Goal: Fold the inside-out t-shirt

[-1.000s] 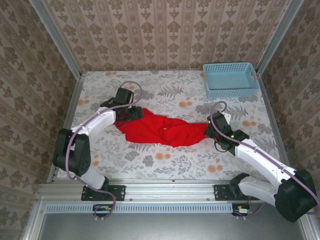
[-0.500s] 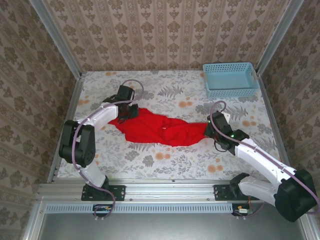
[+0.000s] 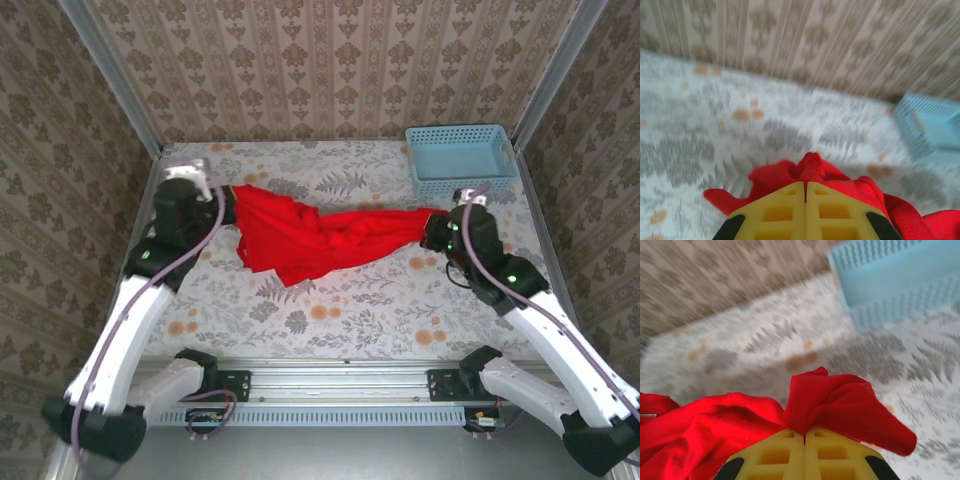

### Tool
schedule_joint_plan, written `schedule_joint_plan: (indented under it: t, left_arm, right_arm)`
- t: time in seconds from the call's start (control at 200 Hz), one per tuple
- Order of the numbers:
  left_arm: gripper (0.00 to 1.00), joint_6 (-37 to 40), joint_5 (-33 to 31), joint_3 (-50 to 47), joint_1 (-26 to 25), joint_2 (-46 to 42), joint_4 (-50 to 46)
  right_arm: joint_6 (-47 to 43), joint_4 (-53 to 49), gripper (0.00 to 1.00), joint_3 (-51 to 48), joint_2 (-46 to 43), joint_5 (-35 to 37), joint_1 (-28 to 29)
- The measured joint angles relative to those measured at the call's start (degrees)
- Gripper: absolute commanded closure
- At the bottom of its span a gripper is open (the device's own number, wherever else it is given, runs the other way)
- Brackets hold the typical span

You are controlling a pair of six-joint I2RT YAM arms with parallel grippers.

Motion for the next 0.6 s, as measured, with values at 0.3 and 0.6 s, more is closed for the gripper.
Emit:
schedule_joint_plan:
  t: [0.3,0.6]
  left_arm:
    - [1.00,0.9,0.4,4.2,0.2,-15.4,-2.3]
    - [1.00,1.8,2.7,11.8,0.2,-22.1,-0.3]
  right_arm:
    - [-2.4,-3.1,1.00,14.1,-7.2,-5.1,0.0]
    - [-3.4,-4.8,1.00,26.4,-9.6,-8.4,0.0]
